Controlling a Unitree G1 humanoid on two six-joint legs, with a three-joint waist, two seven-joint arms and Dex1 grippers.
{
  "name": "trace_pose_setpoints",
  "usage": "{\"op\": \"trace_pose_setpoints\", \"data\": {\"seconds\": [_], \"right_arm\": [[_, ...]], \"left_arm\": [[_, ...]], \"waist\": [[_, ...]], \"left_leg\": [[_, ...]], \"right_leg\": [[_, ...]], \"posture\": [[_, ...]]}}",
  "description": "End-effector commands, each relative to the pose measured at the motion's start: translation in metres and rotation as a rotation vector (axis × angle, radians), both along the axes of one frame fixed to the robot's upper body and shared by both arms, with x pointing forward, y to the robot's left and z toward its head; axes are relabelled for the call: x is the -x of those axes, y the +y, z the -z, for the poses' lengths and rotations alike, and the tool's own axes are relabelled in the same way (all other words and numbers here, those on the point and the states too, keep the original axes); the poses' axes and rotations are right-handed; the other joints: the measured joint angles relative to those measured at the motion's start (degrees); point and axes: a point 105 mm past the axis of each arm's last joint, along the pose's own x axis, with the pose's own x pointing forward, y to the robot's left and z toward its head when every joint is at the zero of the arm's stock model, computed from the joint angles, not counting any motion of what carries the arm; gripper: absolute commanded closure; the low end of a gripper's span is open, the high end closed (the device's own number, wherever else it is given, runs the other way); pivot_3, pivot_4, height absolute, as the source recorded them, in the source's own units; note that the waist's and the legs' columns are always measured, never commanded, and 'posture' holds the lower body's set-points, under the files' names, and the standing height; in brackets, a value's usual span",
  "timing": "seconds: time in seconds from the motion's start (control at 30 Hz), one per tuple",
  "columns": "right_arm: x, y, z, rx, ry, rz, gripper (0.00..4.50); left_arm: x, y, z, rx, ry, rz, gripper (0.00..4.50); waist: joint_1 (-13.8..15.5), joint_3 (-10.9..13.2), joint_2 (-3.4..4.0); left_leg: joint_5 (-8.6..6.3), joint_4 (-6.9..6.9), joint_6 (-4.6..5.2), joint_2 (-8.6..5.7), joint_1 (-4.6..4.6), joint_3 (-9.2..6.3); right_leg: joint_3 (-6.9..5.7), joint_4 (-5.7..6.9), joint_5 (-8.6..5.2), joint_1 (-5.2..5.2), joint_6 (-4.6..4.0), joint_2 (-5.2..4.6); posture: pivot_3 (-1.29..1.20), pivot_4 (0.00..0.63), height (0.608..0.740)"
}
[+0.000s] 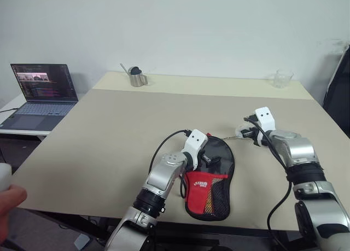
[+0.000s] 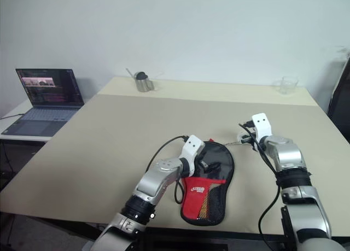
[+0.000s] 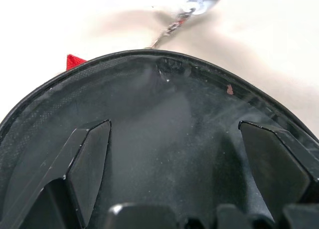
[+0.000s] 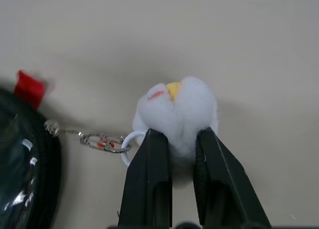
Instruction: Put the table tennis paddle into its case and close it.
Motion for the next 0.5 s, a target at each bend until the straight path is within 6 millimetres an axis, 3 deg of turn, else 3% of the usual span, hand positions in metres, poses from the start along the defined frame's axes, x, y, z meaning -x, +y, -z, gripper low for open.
{"op": "trace_pose_setpoints", "data": {"seconds": [0.03,0.5], "right_arm": [[0.007,-0.003,-0.016,0.028,-0.046,-0.035,4.3],[0.043,0.012,-0.004,0.153,0.005,-0.336,4.3]], "left_arm": [[0.008,0.006,0.03,-0.047,0.114,-0.006,0.0],[0.007,0.008,0.031,-0.059,0.123,0.004,0.0]], "waist": [[0.0,0.0,0.0],[0.2,0.0,0.01]], "left_leg": [[0.0,0.0,0.0,0.0,0.0,0.0],[-0.05,-0.1,0.06,-0.02,-0.01,-0.1]], "right_leg": [[0.0,0.0,0.0,0.0,0.0,0.0],[-0.11,-0.48,0.04,0.18,0.06,0.02]], "posture": [[0.0,0.15,0.74],[0.0,0.15,0.74]]}}
